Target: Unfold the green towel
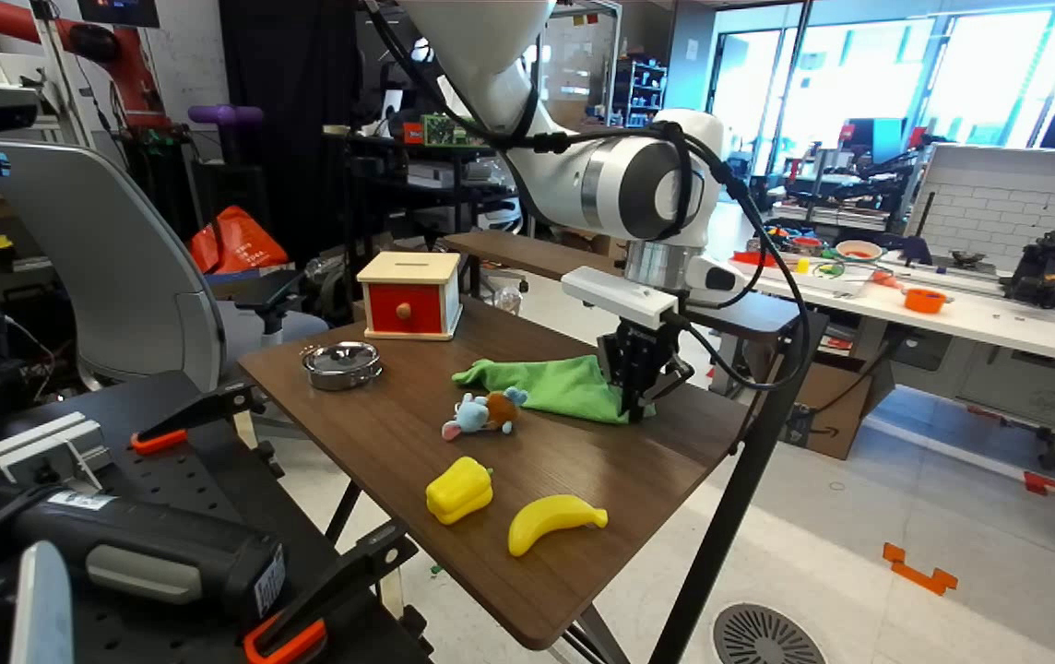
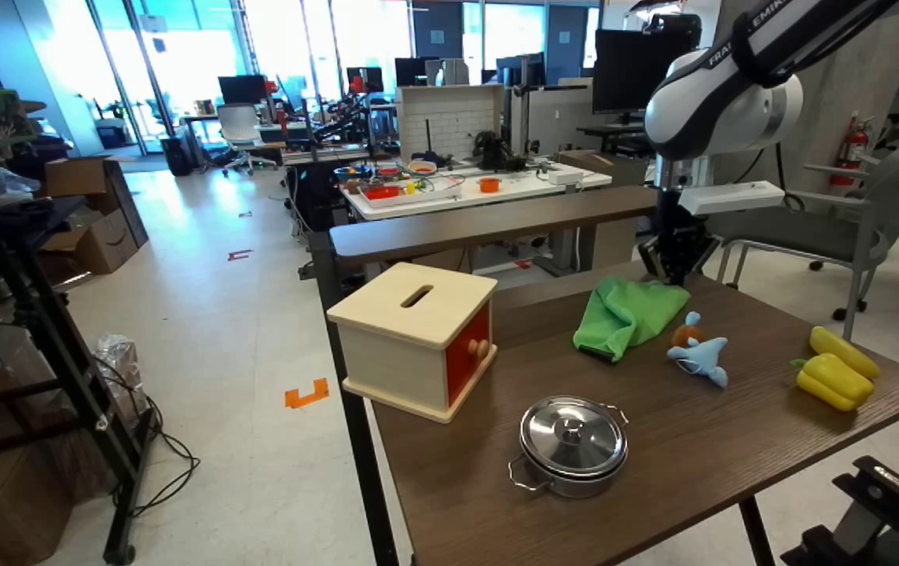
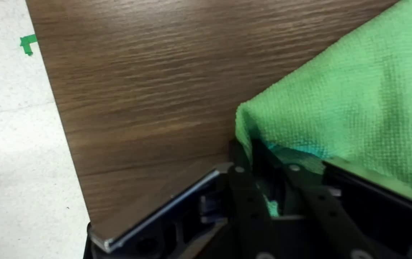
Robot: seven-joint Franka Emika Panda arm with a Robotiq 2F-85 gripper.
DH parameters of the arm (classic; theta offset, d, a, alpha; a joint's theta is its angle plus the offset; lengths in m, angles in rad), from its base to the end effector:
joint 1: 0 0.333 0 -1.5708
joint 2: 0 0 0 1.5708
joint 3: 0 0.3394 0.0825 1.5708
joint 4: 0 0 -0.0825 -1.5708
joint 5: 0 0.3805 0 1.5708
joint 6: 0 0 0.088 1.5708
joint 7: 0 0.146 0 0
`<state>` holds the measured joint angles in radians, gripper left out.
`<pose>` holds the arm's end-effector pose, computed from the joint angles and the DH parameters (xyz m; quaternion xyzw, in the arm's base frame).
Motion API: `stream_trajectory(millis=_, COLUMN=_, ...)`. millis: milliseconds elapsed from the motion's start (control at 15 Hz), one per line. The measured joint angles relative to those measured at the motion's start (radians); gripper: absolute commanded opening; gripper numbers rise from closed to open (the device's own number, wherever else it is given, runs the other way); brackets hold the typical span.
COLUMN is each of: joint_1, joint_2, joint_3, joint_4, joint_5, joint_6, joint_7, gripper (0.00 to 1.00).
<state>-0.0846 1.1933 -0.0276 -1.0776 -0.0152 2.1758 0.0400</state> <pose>0.7596 -0.0807 0.0459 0.9967 -0.0633 -0.0480 0.0175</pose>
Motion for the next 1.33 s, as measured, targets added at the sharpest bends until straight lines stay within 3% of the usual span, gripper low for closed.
stream_trajectory(millis=533, joint_1=0.008, joint_2=-0.043, joint_3=0.006, joint_4=-0.010, joint_5=0.000, joint_6=0.009, joint_7=-0.002, gripper=0.01)
stream_trajectory(millis=867, joint_1=0.045, joint_2=-0.185, joint_3=0.008, joint_4=-0.139, joint_5=-0.006, joint_6=0.010, joint_7=-0.036, gripper=0.01)
stream_trajectory(millis=1333, joint_1=0.166, joint_2=-0.302, joint_3=0.020, joint_4=-0.344, joint_5=-0.104, joint_6=0.005, joint_7=-0.092, gripper=0.01)
